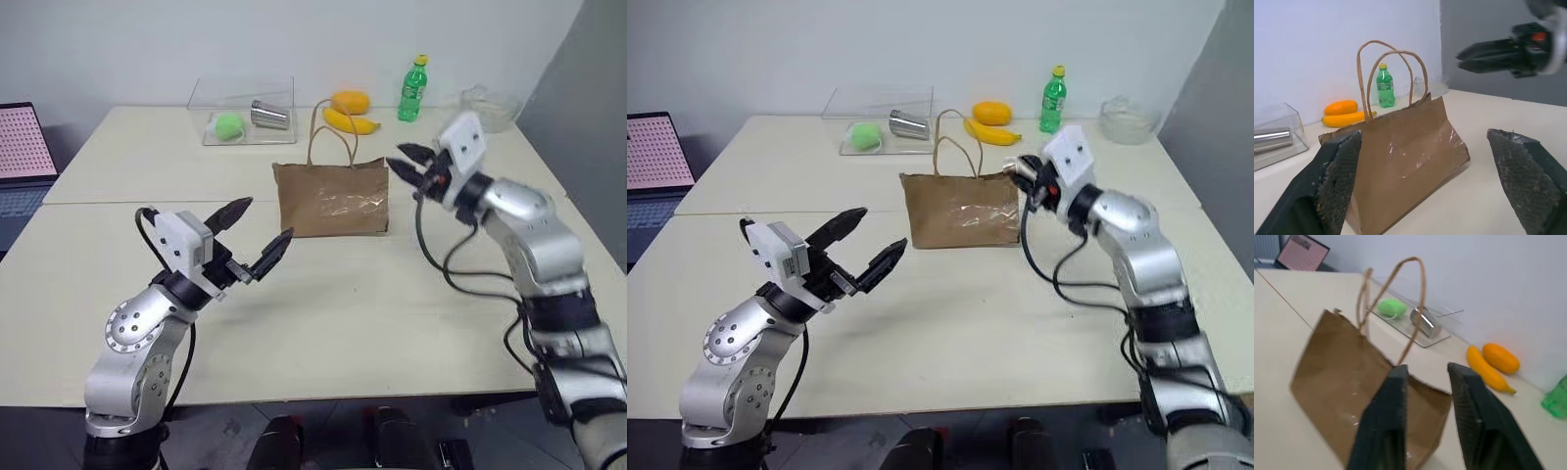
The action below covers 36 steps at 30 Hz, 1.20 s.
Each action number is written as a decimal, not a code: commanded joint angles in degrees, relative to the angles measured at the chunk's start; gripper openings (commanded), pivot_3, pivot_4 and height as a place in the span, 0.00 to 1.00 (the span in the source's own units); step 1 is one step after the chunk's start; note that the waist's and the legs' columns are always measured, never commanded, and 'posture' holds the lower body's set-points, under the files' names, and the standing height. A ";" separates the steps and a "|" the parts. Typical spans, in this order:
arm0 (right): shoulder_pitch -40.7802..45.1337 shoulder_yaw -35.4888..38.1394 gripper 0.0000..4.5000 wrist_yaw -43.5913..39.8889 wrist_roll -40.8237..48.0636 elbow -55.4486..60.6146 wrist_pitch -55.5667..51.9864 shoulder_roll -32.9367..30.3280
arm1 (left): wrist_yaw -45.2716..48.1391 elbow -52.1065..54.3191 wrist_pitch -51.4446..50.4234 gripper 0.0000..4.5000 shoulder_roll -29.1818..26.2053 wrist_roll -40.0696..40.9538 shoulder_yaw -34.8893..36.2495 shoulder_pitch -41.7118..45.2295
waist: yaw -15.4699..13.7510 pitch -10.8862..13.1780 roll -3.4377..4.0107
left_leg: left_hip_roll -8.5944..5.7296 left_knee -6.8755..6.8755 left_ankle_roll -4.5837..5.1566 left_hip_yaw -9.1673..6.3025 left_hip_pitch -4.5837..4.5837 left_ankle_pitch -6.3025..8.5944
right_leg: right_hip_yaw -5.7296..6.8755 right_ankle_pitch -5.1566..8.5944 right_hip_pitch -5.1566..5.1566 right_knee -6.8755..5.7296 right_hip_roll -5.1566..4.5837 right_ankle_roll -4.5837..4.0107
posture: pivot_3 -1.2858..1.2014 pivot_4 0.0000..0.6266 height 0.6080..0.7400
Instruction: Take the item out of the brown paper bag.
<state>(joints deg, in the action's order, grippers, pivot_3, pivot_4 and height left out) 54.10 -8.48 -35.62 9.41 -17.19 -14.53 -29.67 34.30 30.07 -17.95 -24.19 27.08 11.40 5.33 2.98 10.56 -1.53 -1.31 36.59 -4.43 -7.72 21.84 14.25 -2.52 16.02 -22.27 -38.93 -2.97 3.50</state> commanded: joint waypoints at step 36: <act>3.26 -9.75 0.01 -45.60 -14.15 -9.54 19.19 2.71 | 14.01 5.78 3.12 0.92 -13.90 4.17 1.22 -14.00 | 0.28 0.16 0.27 | 0.03 -0.46 -0.02 -0.02 -0.01 -0.01 | -0.02 0.03 -0.15 0.08 -0.02 -0.06 | 0.52 0.24 1.00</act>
<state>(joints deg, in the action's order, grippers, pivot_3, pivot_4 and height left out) 57.72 -18.28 -80.05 -6.35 -32.58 7.07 -26.24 47.69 32.95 -14.78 -37.15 29.41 11.02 -8.36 3.26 10.72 -1.26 -1.27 36.13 -4.45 -7.73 21.81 14.24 -2.55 16.05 -22.41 -38.84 -3.00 3.44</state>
